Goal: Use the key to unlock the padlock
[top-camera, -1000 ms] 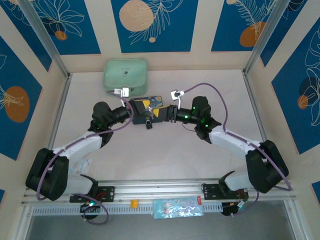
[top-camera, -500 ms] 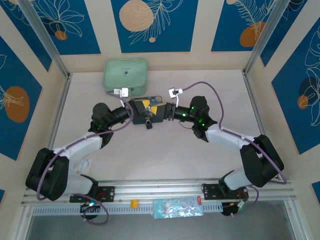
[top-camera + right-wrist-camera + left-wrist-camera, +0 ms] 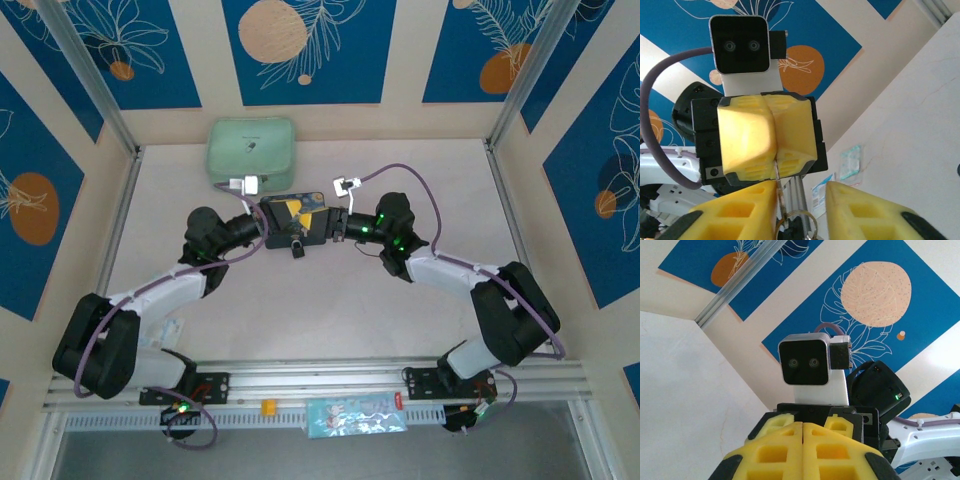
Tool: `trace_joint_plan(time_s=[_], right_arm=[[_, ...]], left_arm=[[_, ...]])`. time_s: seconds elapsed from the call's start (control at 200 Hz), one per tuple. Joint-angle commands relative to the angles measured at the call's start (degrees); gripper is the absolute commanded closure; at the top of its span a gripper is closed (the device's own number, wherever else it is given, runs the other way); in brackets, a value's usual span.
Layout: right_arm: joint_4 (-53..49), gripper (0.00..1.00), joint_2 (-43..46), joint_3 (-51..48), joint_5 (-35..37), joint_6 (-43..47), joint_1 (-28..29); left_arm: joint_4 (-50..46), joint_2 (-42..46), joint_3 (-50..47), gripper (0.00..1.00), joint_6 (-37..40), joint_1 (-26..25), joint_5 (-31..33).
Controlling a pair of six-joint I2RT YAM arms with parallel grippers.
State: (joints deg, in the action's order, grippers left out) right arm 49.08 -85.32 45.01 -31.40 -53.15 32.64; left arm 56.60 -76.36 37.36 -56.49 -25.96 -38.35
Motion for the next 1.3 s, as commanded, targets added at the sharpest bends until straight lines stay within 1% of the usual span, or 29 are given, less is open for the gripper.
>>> trace_joint_plan(time_s=[0.0,0.06,0.17,0.25,0.26,0.29,0.35,0.38,0.395,0.415,0.425,0.435,0.49,0.55,0.62,0.705,0.795,0.855,0.89,0.95,1.045,1.175,1.296], right_arm=[[1.52,0.76,-0.47,1.44,-0.77,-0.28,0.23],[1.52,0.83,-0.46,1.49,-0.99,-0.2,0.23],[1.61,1.0,-0.55,1.74,-1.29,-0.03,0.23],[1.06,1.0,-0.25,1.57,-1.12,0.49,0.06],[0.85,1.0,-0.17,1.59,-1.12,0.61,0.01],[0.2,1.0,0.04,1.44,-0.91,0.99,-0.12],[-1.11,1.0,0.62,1.14,-0.7,1.74,-0.45],[-1.84,1.0,1.02,1.04,-0.74,2.22,-0.73],[-2.31,1.0,1.24,0.99,-0.76,2.49,-0.74],[-3.1,1.0,1.54,0.84,-0.73,2.89,-0.82],[-3.44,1.0,1.73,0.81,-0.69,3.14,-0.87],[-3.88,1.0,1.91,0.79,-0.66,3.38,-0.9],[-6.37,1.0,3.07,0.61,-0.35,4.99,-1.0],[-9.23,1.0,4.37,0.56,0.25,6.87,-1.0],[-12.15,1.0,5.84,0.35,0.86,8.87,-1.09],[-16.45,1.0,7.55,0.39,2.42,11.49,-1.11],[-23.86,1.0,9.27,1.14,5.99,15.19,-1.01],[-29.2,1.0,10.3,1.88,8.87,17.87,-0.86],[-32.14,1.0,10.6,2.36,10.52,19.0,-0.91],[-36.56,1.0,10.88,3.11,12.73,20.2,-1.17],[-41.34,1.0,11.14,3.52,15.5,21.06,-1.44],[-45.1,1.0,11.64,2.53,18.56,20.56,-1.53],[-44.98,1.0,12.88,0.08,19.95,19.34,-1.95]], left_arm=[[2.92,-0.1,-0.54,1.0,-0.2,-0.58,0.42],[3.07,-0.22,-0.52,1.0,-0.36,-0.59,0.5],[3.23,-0.2,-0.71,1.0,-0.63,-0.68,0.84],[3.09,0.17,-1.21,1.0,-0.94,-0.68,2.01],[3.08,0.18,-1.28,0.98,-0.98,-0.61,2.33],[2.85,0.48,-1.53,0.86,-0.95,-0.54,3.14],[1.34,1.63,-2.07,0.44,-0.74,0.04,4.89],[0.07,2.36,-2.33,0.29,-0.58,0.6,5.9],[-0.67,2.87,-2.5,0.17,-0.5,0.97,6.65],[-1.65,3.46,-2.87,0.05,-0.47,1.49,7.59],[-2.13,3.8,-3.01,0.01,-0.4,1.76,8.05],[-2.59,4.14,-3.24,0.0,-0.34,2.02,8.56],[-5.29,6.2,-4.31,0.0,0.11,3.64,11.12],[-10.98,8.54,-5.13,0.0,0.61,5.12,14.21],[-19.95,11.72,-5.71,0.0,2.26,5.74,19.49],[-32.32,15.12,-5.44,0.0,7.17,5.74,24.68],[-39.37,17.03,-5.88,0.0,10.51,5.55,26.53],[-42.51,17.47,-6.5,0.0,10.81,5.0,27.23],[-44.31,17.28,-6.8,0.02,10.62,4.36,28.05],[-46.08,16.31,-7.25,0.06,11.11,2.95,28.65],[-47.0,13.69,-7.48,0.08,11.24,-0.16,30.2],[-45.41,8.62,-6.81,0.13,11.92,-4.17,31.22],[-42.0,2.53,-5.96,0.16,11.87,-7.16,31.49]])
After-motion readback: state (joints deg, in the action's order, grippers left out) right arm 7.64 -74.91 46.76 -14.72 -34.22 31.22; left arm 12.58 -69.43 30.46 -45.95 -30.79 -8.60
